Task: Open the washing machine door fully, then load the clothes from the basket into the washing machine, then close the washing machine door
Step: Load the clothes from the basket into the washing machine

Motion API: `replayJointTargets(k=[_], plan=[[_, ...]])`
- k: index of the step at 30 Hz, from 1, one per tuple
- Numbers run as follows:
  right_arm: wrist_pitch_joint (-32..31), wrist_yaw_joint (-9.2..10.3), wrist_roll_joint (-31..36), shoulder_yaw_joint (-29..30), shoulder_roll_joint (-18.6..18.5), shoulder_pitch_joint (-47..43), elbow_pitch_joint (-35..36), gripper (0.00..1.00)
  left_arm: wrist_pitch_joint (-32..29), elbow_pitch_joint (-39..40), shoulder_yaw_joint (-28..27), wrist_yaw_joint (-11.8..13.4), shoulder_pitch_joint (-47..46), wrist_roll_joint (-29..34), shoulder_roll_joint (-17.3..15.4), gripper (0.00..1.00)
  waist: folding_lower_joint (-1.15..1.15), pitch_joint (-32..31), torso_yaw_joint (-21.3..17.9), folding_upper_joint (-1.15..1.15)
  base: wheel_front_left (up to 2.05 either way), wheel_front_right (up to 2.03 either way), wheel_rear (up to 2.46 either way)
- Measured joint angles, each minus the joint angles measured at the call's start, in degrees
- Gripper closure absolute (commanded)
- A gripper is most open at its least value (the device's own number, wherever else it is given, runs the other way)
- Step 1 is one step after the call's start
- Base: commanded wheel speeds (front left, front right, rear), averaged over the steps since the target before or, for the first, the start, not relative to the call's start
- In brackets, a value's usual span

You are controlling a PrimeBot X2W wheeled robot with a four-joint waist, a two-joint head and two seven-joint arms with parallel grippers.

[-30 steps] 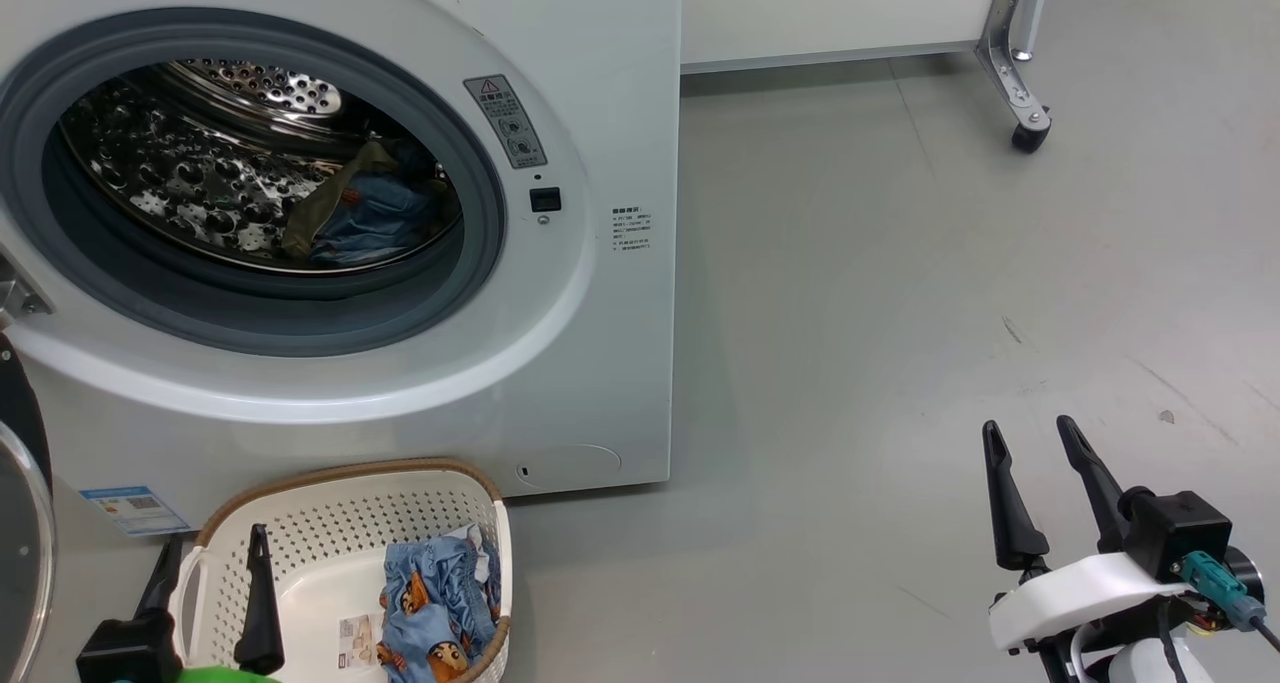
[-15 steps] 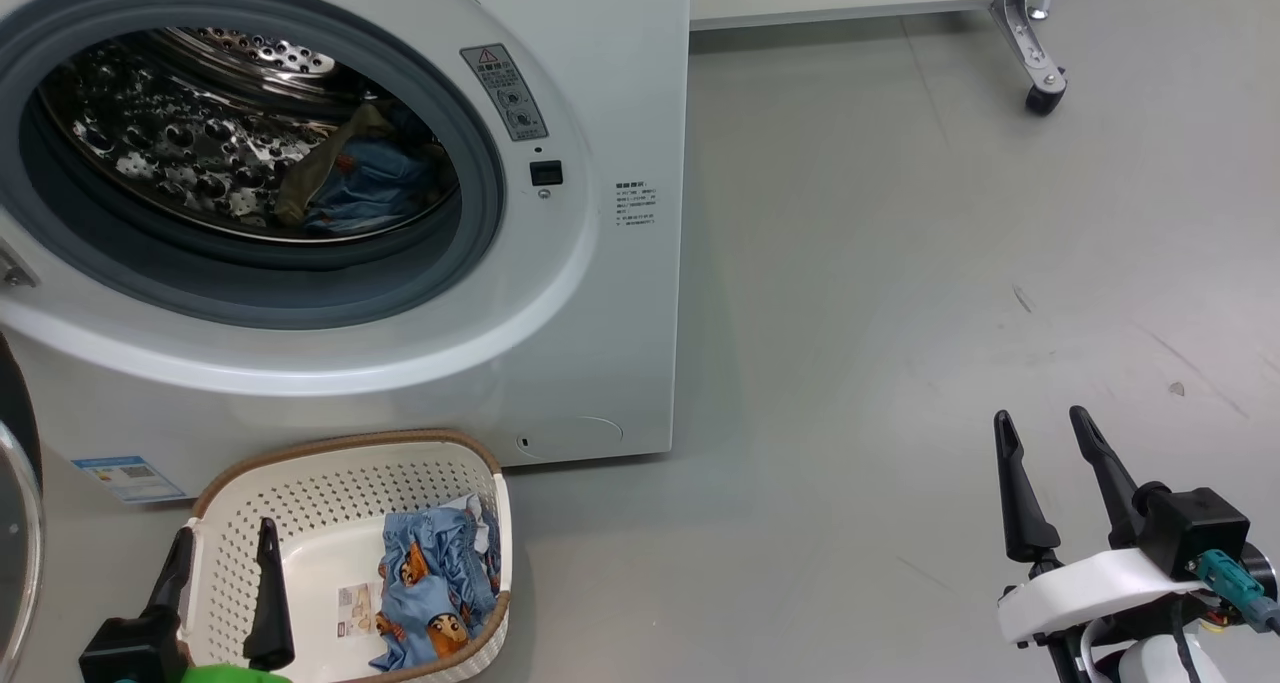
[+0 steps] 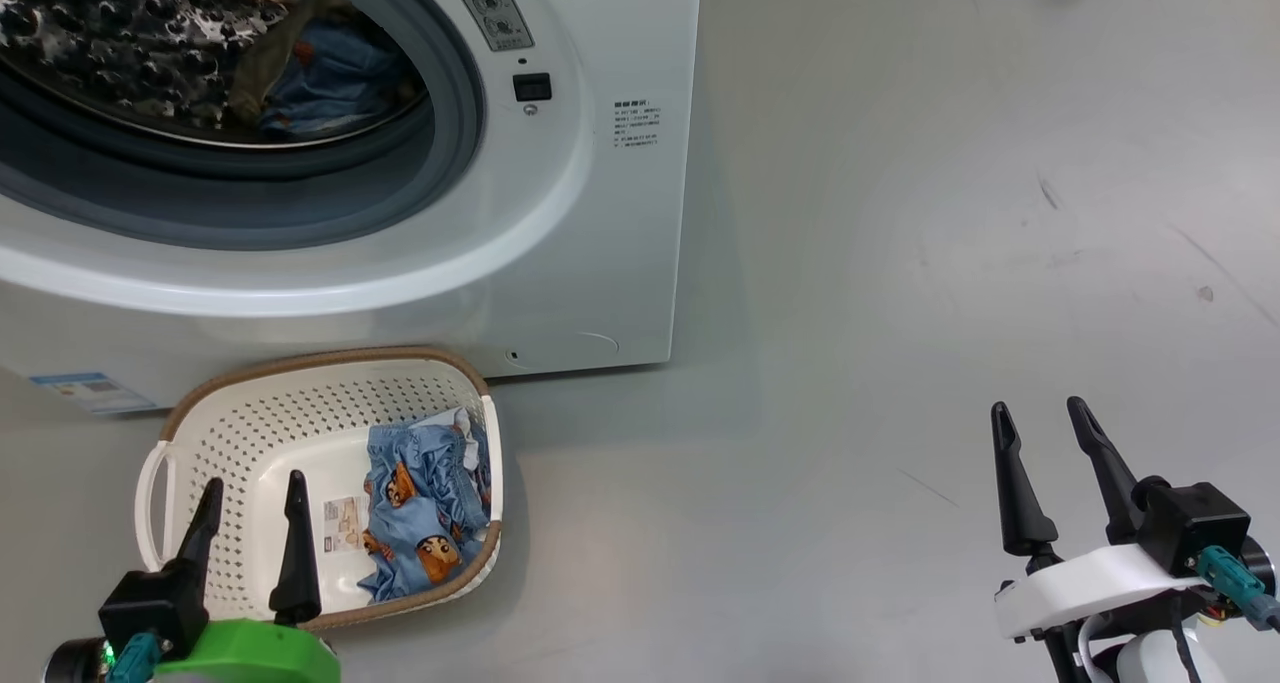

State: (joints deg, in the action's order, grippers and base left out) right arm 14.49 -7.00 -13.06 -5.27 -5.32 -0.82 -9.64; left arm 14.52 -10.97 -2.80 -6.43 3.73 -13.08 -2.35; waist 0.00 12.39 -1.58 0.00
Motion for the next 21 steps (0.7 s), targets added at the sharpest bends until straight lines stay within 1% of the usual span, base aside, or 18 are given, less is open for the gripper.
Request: replayJointTargets(k=[6,10,21], plan=[[0.0,0.0,0.0,-0.4,0.0,0.2,0.3,0.0,0.0,-1.4,1.2,0.0,-3.2,-0.5,0.0,0.0,0.0,4.7,-0.1,0.0,0.0,0.0,0.0],[0.0,0.0,0.0,-0.4,0.0,0.8,1.1,0.0,0.0,-1.4,1.4,0.0,-7.0,-0.6,0.0,0.0,0.0,8.0,-0.1,0.0,0.0,0.0,0.0],[0.0,0.0,0.0,-0.9,0.1,5.7,3.3,0.0,0.0,-3.6,1.3,0.0,-15.7,-0.2,-0.3,0.0,0.01,17.0,-0.8,0.0,0.0,0.0,0.0]])
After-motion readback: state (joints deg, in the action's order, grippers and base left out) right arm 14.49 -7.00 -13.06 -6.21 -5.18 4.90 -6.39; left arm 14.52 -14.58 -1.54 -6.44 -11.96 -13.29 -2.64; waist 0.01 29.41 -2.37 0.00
